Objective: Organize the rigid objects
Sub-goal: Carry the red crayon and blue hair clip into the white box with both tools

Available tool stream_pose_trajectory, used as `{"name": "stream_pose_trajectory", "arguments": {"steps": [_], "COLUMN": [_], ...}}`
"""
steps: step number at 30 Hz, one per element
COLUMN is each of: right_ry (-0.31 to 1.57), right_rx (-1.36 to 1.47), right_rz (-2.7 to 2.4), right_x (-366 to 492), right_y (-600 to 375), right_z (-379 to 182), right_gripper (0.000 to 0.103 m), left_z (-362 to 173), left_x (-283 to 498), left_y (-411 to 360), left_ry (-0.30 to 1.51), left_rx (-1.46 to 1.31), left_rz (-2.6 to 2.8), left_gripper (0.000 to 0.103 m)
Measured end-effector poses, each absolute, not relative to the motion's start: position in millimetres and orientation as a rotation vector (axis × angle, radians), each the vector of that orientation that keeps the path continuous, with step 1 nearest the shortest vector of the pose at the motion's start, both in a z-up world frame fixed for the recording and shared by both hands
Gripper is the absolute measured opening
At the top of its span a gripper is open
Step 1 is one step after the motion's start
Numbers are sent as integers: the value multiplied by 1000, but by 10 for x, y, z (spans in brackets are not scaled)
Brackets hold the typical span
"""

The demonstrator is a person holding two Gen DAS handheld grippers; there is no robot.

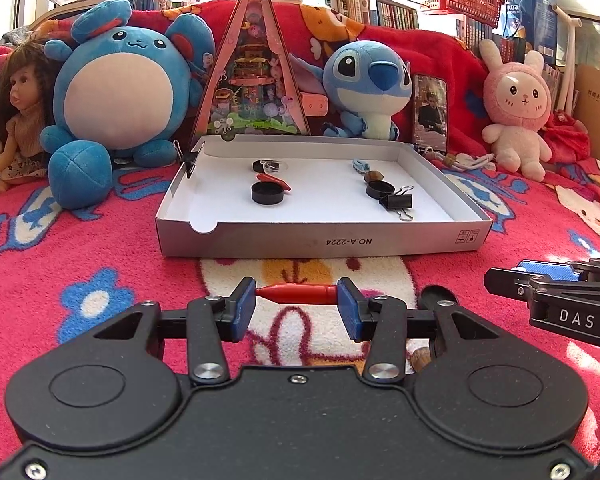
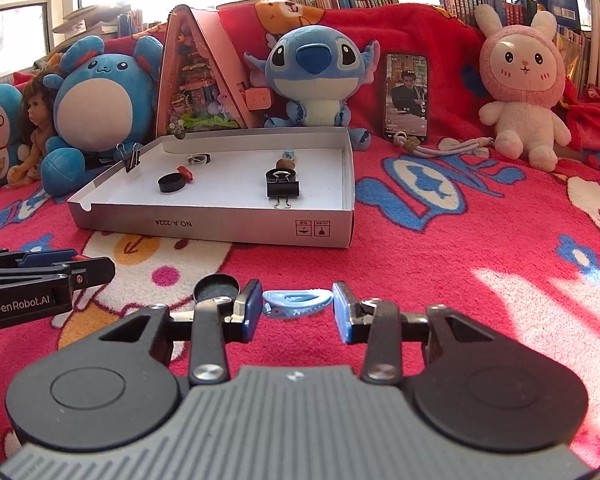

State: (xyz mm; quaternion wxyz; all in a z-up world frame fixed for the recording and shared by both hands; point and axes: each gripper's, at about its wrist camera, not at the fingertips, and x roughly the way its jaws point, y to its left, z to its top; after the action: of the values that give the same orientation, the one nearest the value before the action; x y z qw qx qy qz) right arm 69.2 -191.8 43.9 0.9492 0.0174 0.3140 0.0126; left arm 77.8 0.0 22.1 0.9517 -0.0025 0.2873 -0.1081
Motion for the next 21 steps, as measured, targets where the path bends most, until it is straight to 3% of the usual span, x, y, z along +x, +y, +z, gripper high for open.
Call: {"name": "stream_pose_trajectory", "arguments": {"steps": [21], "right_ry": [575], "right_rx": [154], "right_rz": [54], "right_x": [1295], "right_y": [-2060], "right_z": [789], "right_gripper": [43], "left_z": [583], "left_x": [1640], "left_y": [62], "left_ry": [592], "left_rx": [-103], "left_rz": [-212], "left_gripper": [42]}}
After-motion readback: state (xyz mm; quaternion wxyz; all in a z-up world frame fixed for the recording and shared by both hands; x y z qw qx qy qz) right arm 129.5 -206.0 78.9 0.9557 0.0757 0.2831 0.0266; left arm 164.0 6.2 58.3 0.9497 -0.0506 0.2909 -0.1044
